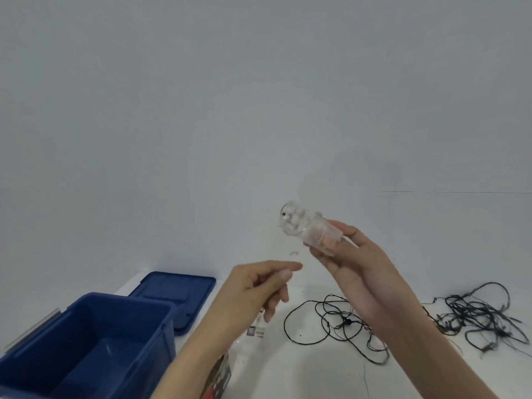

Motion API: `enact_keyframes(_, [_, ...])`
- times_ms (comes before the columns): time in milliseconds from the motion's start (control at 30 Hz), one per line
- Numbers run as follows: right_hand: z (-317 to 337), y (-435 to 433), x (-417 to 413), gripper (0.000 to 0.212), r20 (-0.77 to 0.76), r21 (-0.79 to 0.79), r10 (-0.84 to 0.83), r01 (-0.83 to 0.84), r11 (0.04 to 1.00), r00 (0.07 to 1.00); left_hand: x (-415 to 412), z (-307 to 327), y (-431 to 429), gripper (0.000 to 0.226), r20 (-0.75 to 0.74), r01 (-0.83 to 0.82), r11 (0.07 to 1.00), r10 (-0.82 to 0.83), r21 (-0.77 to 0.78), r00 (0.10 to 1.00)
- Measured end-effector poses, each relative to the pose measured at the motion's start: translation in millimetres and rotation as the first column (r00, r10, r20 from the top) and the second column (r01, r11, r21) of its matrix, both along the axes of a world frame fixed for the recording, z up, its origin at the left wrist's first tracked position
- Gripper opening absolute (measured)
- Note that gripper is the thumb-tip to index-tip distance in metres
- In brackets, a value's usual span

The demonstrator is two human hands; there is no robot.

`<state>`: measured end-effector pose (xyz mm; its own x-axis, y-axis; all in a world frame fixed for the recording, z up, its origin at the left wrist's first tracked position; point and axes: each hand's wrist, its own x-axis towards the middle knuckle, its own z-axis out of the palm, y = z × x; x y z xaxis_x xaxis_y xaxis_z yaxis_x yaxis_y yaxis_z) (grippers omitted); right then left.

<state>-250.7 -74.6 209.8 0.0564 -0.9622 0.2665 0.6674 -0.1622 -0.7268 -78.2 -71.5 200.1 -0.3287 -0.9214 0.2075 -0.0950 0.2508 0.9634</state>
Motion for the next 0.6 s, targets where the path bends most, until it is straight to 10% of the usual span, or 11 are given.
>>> enact_keyframes(133, [2, 1, 0, 0.027, -0.189, -0.010, -0.333, 0.337, 0.941, 0.924, -4, -9, 8, 0.022, 0.100, -0.046, 0.998, 0.040, 0.051, 0.994])
enact_keyframes(267, [-9, 3, 2, 0.028, -0.507, -0.308, -0.659, 0.597, 0.741, 0.556, -8, -8, 16, 0.029, 0.339, -0.171, 0.975, 0.211, -0.144, 0.917])
enact_keyframes(433, [-28, -2, 2, 0.026, -0.620, -0.706, -0.775, 0.345, 0.619, 0.120, -7, 16, 25, 0.008, 0.654, 0.078, 0.708, 0.598, -0.702, 0.463])
enact_keyframes(533, [-35, -5, -2, 0.024, -0.725, -0.668, -0.683, 0.154, 0.728, 0.089, 0, 24, 11, 0.022, 0.544, 0.259, 0.481, 0.696, -0.838, 0.469])
enact_keyframes(600, [-32, -2, -6, 0.026, -0.847, -0.481, -0.482, 0.063, 0.875, 0.226, 5, 29, -1, 0.010, 0.521, 0.260, 0.456, 0.676, -0.851, 0.521])
